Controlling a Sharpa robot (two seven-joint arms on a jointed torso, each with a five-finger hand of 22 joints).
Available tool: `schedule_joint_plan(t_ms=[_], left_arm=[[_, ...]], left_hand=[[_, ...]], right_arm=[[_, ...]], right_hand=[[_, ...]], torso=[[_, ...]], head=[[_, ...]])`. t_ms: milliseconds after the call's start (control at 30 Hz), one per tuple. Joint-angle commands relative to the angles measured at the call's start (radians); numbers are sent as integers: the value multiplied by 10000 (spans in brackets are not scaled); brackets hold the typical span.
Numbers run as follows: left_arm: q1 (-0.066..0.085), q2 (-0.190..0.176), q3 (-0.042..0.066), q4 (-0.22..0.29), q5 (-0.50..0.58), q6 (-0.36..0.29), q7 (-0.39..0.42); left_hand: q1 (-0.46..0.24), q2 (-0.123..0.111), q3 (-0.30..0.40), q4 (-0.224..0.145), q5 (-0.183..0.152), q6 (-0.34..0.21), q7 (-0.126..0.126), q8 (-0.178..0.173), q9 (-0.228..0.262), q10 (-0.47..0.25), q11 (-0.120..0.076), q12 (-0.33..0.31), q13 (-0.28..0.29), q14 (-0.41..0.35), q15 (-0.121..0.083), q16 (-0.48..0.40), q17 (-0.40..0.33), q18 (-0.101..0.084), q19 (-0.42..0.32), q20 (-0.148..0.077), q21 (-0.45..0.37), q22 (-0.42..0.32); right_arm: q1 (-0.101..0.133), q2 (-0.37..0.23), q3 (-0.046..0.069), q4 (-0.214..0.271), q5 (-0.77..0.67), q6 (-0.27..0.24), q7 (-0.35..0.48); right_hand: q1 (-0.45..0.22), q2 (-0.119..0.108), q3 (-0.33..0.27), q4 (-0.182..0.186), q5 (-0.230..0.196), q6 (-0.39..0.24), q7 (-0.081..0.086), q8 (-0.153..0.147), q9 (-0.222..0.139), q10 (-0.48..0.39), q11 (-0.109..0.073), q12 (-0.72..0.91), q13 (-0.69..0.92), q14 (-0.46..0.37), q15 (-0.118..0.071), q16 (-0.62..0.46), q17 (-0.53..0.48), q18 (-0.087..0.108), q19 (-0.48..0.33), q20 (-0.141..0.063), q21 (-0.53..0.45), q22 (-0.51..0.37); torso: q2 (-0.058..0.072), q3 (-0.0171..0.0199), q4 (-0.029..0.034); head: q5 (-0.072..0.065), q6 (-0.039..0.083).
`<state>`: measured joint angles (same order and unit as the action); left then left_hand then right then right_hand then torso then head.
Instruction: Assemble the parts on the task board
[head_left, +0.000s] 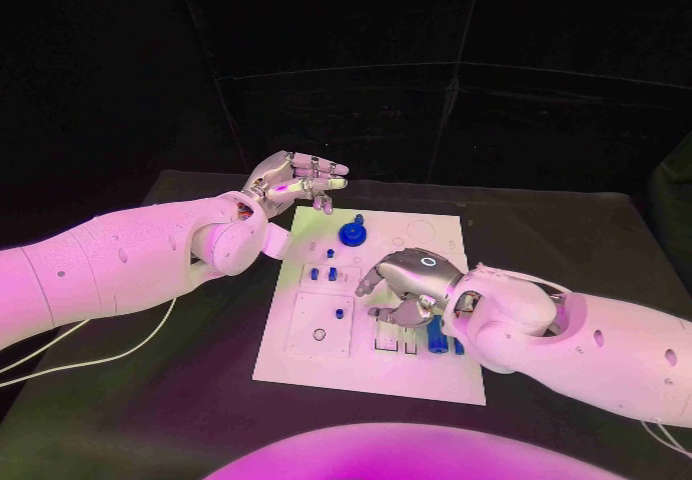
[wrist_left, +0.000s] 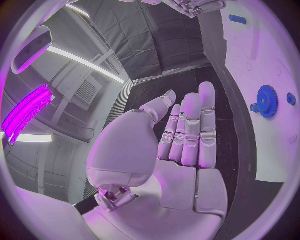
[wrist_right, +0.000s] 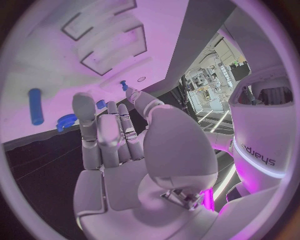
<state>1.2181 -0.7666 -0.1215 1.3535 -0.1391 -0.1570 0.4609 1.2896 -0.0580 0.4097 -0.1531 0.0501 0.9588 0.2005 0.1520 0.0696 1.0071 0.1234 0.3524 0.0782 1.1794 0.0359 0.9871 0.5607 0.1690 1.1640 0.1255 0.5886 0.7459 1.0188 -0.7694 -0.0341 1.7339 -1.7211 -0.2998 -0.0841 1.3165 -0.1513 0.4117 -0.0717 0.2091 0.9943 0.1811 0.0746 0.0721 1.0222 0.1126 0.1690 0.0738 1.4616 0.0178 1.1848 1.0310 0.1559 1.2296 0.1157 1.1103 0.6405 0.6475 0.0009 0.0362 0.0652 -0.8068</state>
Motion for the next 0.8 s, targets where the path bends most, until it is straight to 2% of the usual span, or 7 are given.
schedule_joint_plan(t_ms=[33, 167, 267, 367, 567, 733, 800], left_arm=[[13, -15, 8, -3, 54, 127, 32], [13, -24, 7, -1, 54, 123, 51], [12, -19, 7, 0, 54, 126, 60], [12, -11, 6, -1, 54, 136, 60], [12, -8, 6, 1, 54, 152, 56], [12, -21, 6, 4, 54, 153, 54], [12, -24, 6, 6, 54, 155, 53]], left_hand=[[22, 95, -69, 8, -16, -71, 1, 59, -15, -106, 2, 52, -17, -73, -28, -51, -16, 126, -46, 25, -44, -16], [22, 95, -69, 8, -16, -71, 1, 59, -15, -106, 2, 52, -17, -73, -28, -51, -16, 126, -46, 25, -44, -16], [22, 95, -69, 8, -16, -71, 1, 59, -15, -106, 2, 52, -17, -73, -28, -51, -16, 126, -46, 25, -44, -16], [22, 95, -69, 8, -16, -71, 1, 59, -15, -106, 2, 52, -17, -73, -28, -51, -16, 126, -46, 25, -44, -16], [22, 95, -69, 8, -16, -71, 1, 59, -15, -106, 2, 52, -17, -73, -28, -51, -16, 126, -46, 25, -44, -16], [22, 95, -69, 8, -16, -71, 1, 59, -15, -106, 2, 52, -17, -73, -28, -51, -16, 126, -46, 25, -44, -16], [22, 95, -69, 8, -16, -71, 1, 59, -15, -106, 2, 52, -17, -73, -28, -51, -16, 126, -46, 25, -44, -16]], right_arm=[[314, -462, 55, 118, 529, -6, -324], [588, -930, 70, 43, 558, 282, -610], [684, -1115, 74, -61, 487, 522, -794], [723, -1167, 74, -143, 406, 718, -918], [754, -1069, 73, -326, 278, 1161, -1064], [758, -867, 69, -501, 177, 1417, -1126], [758, -791, 68, -565, 143, 1475, -1141]], right_hand=[[-188, -83, -273, 59, -15, -140, -61, -79, -37, -172, -19, 16, -67, 91, -21, -39, -123, 18, 66, -11, -44, -129], [-169, -173, -826, 122, -29, -556, -130, -128, -69, -560, -54, -11, -86, 9, -46, -231, -390, 55, -28, -31, -266, -431], [19, -74, -1490, 241, -26, -733, -198, -100, -44, -790, -75, 99, -72, -15, -54, -325, -546, 73, -26, -57, -400, -578], [152, -4, -1836, 328, -58, -791, -268, -107, -43, -930, -61, 155, -77, -19, -57, -349, -601, 69, -18, -48, -462, -649], [332, 134, -2069, 399, -87, -769, -296, -86, -30, -966, -68, 264, -68, -13, -60, -353, -633, 72, 2, -49, -507, -698], [597, 398, -2061, 375, -138, -581, -302, -42, -7, -707, -132, 517, -51, 39, -114, -310, -614, 63, 92, -92, -485, -651], [714, 536, -1955, 344, -291, -506, -306, -35, -4, -541, -159, 606, -58, 55, -139, -305, -620, 54, 143, -113, -455, -602]], torso=[[-10, -4, -6], [1, -9, -5], [9, -2, 14], [19, 1, 25], [20, -11, 39], [20, -6, 27], [20, -8, 27]], head=[[-106, 54], [-189, 110], [-220, 136], [-239, 146], [-240, 146], [-215, 136], [-213, 136]])
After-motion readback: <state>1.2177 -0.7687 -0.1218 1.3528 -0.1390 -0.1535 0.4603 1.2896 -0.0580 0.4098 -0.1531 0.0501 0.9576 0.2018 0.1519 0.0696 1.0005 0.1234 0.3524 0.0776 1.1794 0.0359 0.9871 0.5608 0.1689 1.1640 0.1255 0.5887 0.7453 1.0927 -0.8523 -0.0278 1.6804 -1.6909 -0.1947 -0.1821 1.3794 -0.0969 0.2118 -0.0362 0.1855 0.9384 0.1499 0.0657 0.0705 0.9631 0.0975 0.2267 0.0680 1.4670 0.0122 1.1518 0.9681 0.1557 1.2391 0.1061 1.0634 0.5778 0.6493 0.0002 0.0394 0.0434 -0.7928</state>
